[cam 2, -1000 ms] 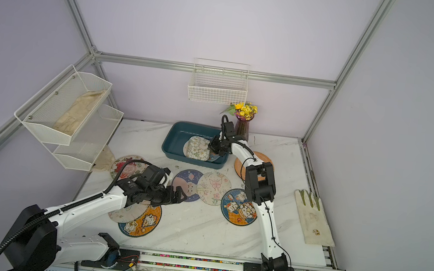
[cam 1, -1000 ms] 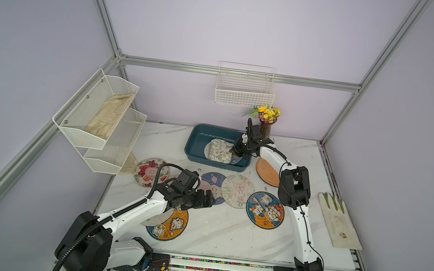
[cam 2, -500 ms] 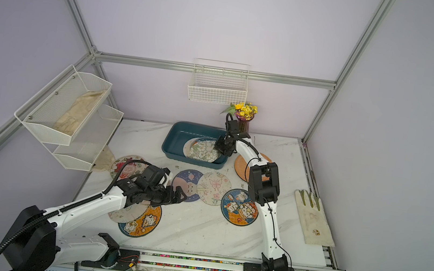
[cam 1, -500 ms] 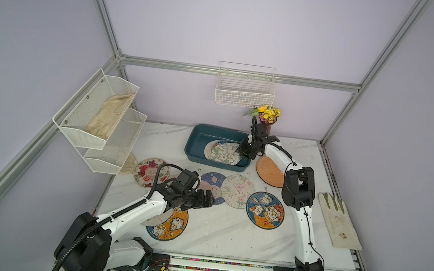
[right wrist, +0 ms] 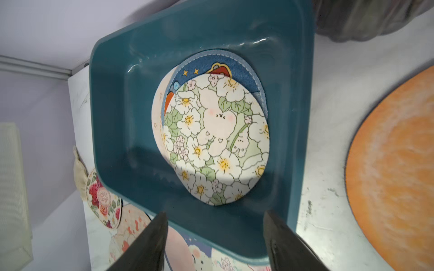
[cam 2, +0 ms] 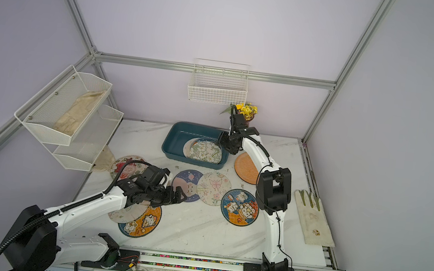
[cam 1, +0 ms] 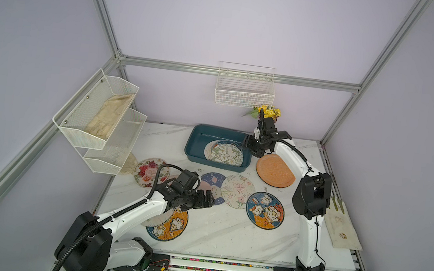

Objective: Put the coasters into the storage box
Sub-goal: Place the coaster in the storage box, then pick up the coaster from the center of the board.

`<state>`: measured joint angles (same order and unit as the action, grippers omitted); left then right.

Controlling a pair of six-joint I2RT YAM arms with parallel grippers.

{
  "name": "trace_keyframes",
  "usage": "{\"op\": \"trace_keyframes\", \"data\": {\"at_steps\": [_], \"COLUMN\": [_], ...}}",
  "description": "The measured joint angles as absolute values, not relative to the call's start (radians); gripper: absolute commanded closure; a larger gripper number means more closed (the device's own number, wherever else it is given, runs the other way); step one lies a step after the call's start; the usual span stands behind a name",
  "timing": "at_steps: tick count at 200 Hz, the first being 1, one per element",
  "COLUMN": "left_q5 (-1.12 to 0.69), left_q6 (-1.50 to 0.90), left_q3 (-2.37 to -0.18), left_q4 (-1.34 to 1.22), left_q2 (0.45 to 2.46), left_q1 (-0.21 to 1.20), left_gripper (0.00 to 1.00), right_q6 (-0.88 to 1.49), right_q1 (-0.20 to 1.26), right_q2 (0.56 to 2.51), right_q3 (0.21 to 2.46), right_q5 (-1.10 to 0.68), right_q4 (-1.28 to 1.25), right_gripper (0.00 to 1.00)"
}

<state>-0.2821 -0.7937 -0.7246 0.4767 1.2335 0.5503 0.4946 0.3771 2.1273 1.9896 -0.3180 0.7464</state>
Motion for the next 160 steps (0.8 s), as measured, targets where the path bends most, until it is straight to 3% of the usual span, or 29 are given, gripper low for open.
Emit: {"op": "trace_keyframes", "data": {"at_steps": [94, 160], "left_q5": [-0.282, -0.282], "left_q6": [-0.812, -0.828], "left_q3": [-0.725, -0.707], "left_q4": [0.449, 0.395], "left_q2": [1.263, 1.263], "left_q1": [0.594, 0.609], "left_gripper": [0.00, 0.00], "right_q6": [0.306, 0.271], "right_q1": [0.252, 0.221], "right_q2": [1.803, 1.782], "right_q3": [1.346, 1.179], "right_q5": [-0.195, -0.060], "right_q4": [0.793, 0.761], "right_gripper": [0.23, 0.18]}}
